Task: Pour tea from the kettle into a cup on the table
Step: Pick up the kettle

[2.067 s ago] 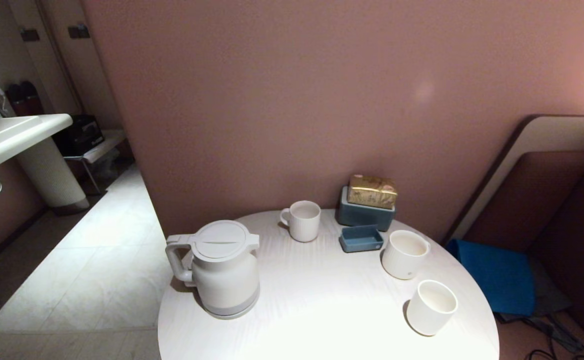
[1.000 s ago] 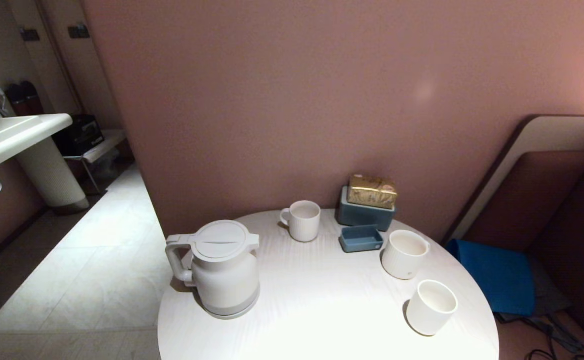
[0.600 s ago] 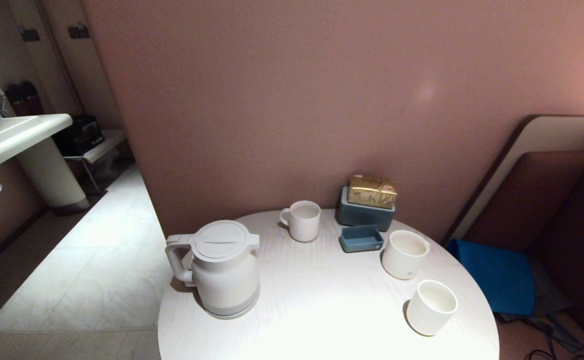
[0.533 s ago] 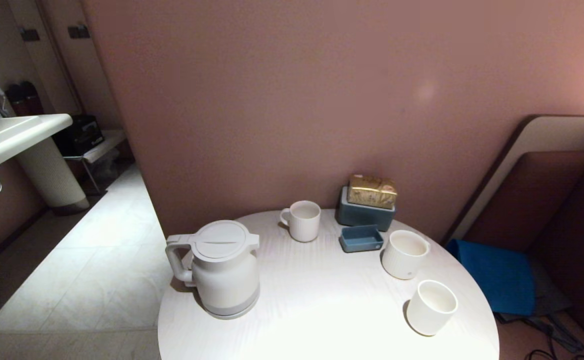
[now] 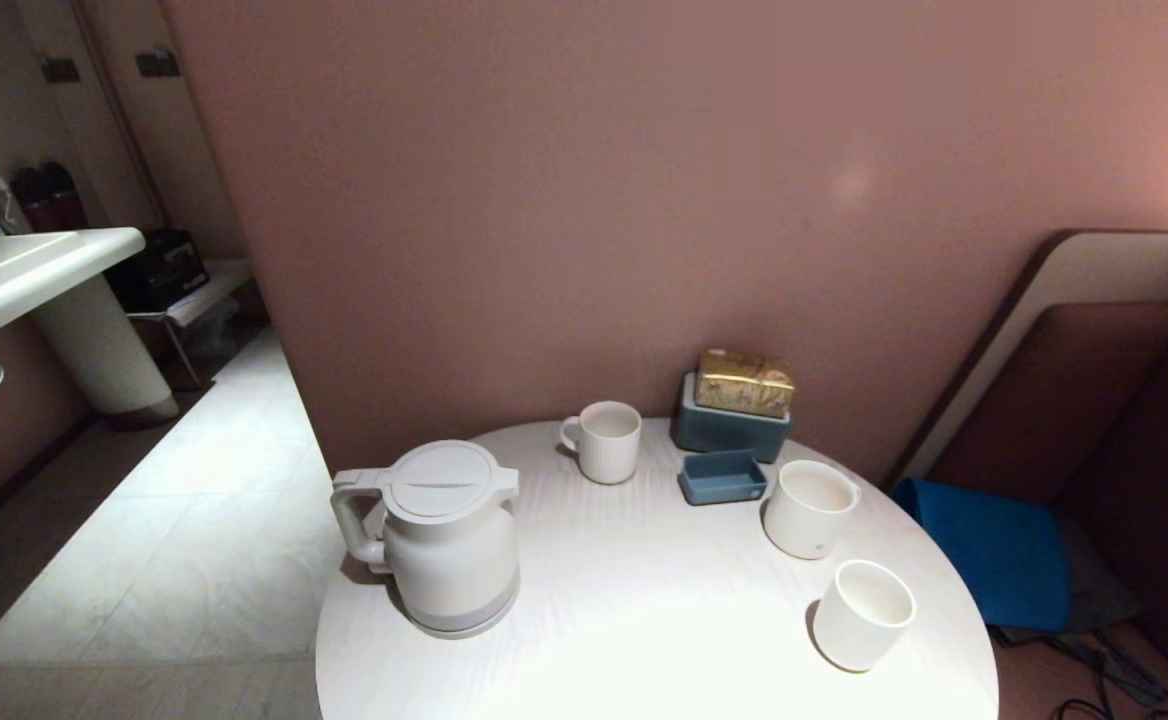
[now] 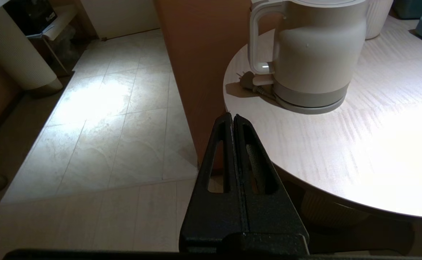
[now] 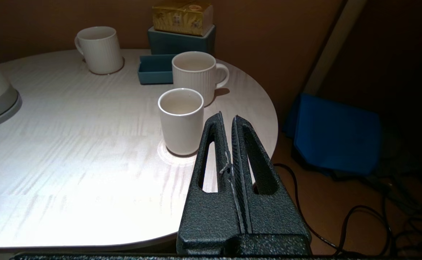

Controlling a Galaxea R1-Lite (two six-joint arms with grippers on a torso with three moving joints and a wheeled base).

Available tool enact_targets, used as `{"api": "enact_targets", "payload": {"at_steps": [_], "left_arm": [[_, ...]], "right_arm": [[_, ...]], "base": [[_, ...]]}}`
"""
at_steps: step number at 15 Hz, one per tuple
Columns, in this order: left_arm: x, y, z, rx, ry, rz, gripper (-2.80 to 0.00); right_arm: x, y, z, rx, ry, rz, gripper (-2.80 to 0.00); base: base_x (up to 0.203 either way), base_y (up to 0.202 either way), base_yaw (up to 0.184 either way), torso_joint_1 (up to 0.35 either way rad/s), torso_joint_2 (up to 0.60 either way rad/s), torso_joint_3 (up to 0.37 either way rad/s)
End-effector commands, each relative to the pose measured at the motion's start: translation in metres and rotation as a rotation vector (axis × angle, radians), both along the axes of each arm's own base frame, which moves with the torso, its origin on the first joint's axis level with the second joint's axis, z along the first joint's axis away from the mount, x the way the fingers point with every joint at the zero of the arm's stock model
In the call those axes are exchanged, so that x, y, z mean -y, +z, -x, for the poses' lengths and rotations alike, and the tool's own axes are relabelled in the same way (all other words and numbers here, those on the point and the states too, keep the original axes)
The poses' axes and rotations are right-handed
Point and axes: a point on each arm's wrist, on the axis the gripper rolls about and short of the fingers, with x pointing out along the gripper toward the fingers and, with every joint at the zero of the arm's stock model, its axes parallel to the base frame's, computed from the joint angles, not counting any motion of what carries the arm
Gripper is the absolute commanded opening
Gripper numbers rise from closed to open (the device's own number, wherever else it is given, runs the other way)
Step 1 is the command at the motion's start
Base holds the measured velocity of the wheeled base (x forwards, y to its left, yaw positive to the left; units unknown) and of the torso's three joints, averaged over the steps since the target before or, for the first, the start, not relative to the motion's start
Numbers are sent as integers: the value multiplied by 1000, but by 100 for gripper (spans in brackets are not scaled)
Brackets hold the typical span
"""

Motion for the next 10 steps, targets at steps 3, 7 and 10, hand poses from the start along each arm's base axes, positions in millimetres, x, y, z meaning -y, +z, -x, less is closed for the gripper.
{"api": "enact_targets", "payload": {"at_steps": [3, 7, 10], "left_arm": [[0, 0, 0, -1, 2, 1, -280], [0, 0, 0, -4, 1, 23, -280], [0, 0, 0, -3, 1, 23, -280]], "right_arm": [[0, 0, 0, 0, 0, 2, -280], [0, 0, 0, -1, 0, 4, -280], [0, 0, 0, -1, 0, 4, -280]], "base": [[0, 0, 0, 0, 0, 0], [0, 0, 0, 0, 0, 0], [0, 0, 0, 0, 0, 0]]}}
